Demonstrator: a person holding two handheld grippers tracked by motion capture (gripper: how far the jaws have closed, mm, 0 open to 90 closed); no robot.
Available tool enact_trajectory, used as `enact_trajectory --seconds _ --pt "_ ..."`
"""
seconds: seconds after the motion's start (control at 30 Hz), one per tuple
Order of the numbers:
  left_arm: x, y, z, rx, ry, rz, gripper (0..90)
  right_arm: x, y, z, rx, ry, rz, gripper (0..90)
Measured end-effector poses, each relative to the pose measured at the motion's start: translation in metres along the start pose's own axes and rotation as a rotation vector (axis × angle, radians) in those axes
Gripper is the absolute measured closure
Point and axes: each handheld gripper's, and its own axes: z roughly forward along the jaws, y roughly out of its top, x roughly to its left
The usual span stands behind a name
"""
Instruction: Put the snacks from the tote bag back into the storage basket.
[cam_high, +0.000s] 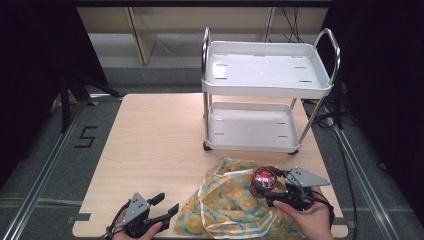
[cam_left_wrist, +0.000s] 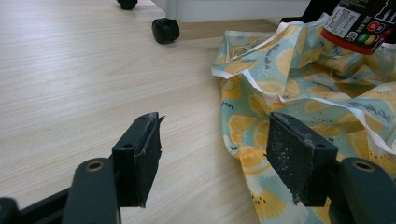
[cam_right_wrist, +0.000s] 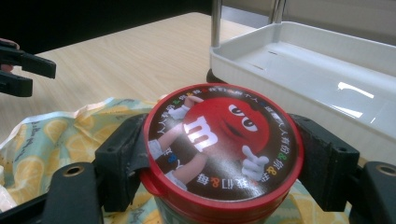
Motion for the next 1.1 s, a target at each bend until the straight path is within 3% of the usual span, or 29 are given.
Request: enact_trajectory --seconds 0.1,0.13,0.2,0.23,0.3,0.37,0.43,0.47,0.5,0.53,0.63,0.67,0.73,0.77,0.87,1.0,1.1 --pt "-0.001 0.0 0.0 0.0 0.004 -0.012 35.0 -0.001 0.001 0.001 -0.021 -0.003 -0.024 26.6" --pt "-0.001 0.0 -0.001 0.011 0.012 -0.01 35.0 0.001 0.001 0.001 -0.016 -0.011 0.009 26.6" --pt "-0.001 0.0 -0.001 0.007 0.008 -0.002 35.0 0.002 0.002 -0.001 0.001 -0.007 0.031 26.6" --pt "-0.001 0.0 0.0 0.003 0.005 -0.001 35.0 0.0 0.003 0.0 -0.014 -0.014 0.009 26.6" --pt "0.0 0.0 0.0 0.003 0.005 0.005 35.0 0.002 0.003 0.0 -0.008 -0.013 0.023 26.6" --pt "0.0 0.0 0.0 0.002 0.005 0.005 35.0 0.0 0.004 0.0 -0.022 -0.009 -0.001 26.6" --pt "0.0 0.0 0.0 0.002 0.006 0.007 35.0 0.0 0.005 0.0 -0.022 -0.008 0.0 26.6" --pt "0.0 0.0 0.0 0.002 0.006 0.007 35.0 0.002 0.005 0.0 -0.012 -0.017 0.023 26.6" --pt "0.0 0.0 0.0 0.001 0.006 0.009 35.0 -0.001 0.006 0.001 -0.026 -0.024 -0.009 26.6" --pt "0.0 0.0 0.0 0.001 0.006 0.012 35.0 0.001 0.007 0.002 -0.014 -0.005 0.017 26.7" --pt "0.0 0.0 -0.001 0.001 0.006 0.012 35.0 0.001 0.008 0.003 -0.024 -0.018 0.005 26.6" --pt "-0.001 0.0 -0.001 0.001 0.005 -0.014 35.1 0.002 0.01 0.004 -0.019 -0.005 0.01 26.7" --pt "-0.001 0.0 -0.001 0.0 0.005 -0.013 35.0 0.004 0.01 0.004 -0.026 -0.02 0.023 26.7" --pt "-0.001 0.0 -0.001 -0.001 0.005 -0.012 35.0 0.002 0.011 0.005 -0.035 -0.025 0.003 26.7" --pt "-0.002 -0.001 0.0 -0.004 0.006 -0.022 35.0 0.002 0.012 0.005 -0.024 -0.019 0.003 26.6" --pt "-0.002 -0.001 -0.001 -0.005 0.005 -0.021 35.1 0.005 0.014 0.006 -0.01 -0.011 0.031 26.7" --pt "-0.002 -0.001 -0.001 -0.005 0.005 -0.021 35.1 0.002 0.015 0.007 -0.034 -0.025 0.0 26.7"
